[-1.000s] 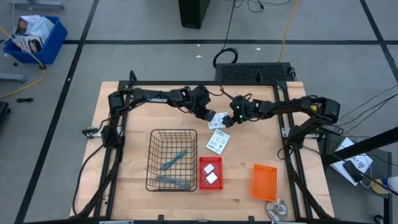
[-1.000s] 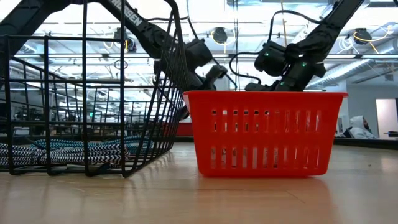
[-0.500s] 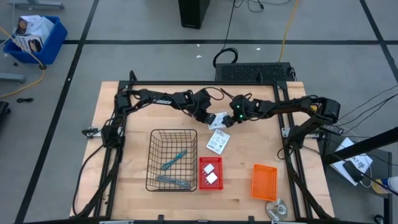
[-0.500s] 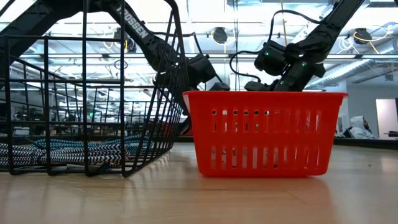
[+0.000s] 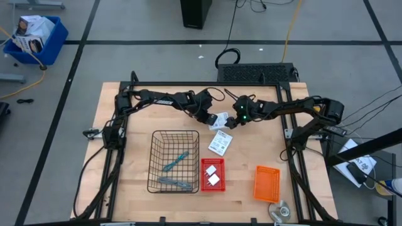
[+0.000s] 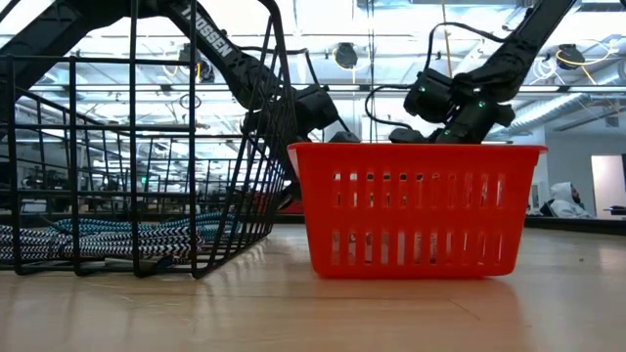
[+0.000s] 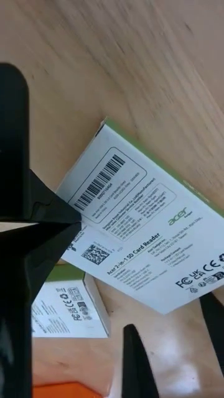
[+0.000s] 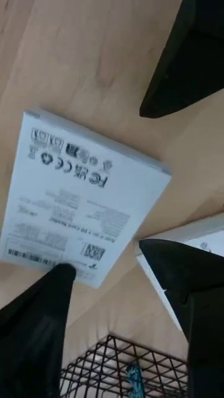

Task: Pick and place items into bin
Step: Put the top card reader box into the orange basket

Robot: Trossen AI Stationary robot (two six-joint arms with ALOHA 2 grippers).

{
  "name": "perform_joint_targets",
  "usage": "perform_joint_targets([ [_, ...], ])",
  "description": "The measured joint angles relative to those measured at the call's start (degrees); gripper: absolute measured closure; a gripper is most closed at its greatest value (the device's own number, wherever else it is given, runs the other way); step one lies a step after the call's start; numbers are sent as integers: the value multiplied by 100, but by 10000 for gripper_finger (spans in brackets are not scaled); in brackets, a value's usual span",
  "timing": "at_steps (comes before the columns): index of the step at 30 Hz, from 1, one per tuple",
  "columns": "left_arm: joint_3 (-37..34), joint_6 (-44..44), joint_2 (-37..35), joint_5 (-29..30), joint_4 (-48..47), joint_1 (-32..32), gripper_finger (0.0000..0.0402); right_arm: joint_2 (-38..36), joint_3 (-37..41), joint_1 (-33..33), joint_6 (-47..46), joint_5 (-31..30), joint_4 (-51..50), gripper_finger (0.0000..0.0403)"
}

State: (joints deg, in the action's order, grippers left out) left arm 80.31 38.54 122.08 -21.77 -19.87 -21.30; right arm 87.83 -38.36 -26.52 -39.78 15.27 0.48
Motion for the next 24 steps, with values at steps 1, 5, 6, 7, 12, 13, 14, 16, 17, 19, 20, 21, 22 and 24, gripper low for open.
perform_joint_targets([
  [1, -2, 15, 0, 9, -1, 0, 393, 0, 59, -16, -21, 16, 106, 78],
  [5, -4, 46, 4, 19, -20, 0, 398, -2, 260, -93, -156, 262, 531, 78],
  [6, -7, 50, 7, 16, -14, 0, 398, -2, 297, -97, -196, 286, 613, 78],
  [7, -10, 45, 7, -2, 5, 2, 397, -2, 325, -94, -238, 285, 680, 78],
  [12, -40, 160, -70, -118, 438, 15, 387, -2, 405, -94, -262, 293, 857, 78],
  [13, -48, 162, -106, -80, 503, 18, 387, -2, 405, -94, -259, 293, 853, 78],
  [14, -52, 160, -141, -69, 543, 22, 387, -2, 405, -94, -255, 293, 853, 78],
  [16, -9, 95, -203, -67, 530, 22, 392, -2, 407, -94, -261, 293, 853, 78],
  [17, 32, 32, -237, -67, 448, 18, 396, -2, 407, -88, -254, 291, 853, 78],
  [19, 135, -59, -264, -47, 282, 17, 398, -2, 407, -90, -240, 291, 851, 78],
  [20, 182, -70, -264, -22, 196, 26, 396, -2, 407, -88, -212, 291, 851, 78],
  [21, 215, -85, -264, 15, 79, 38, 393, -2, 407, -88, -211, 290, 851, 78],
  [22, 244, -117, -264, 47, -72, 56, 390, -2, 407, -88, -211, 291, 851, 78],
  [24, 262, -216, -264, 190, -279, 79, 387, -2, 407, -88, -171, 292, 851, 78],
])
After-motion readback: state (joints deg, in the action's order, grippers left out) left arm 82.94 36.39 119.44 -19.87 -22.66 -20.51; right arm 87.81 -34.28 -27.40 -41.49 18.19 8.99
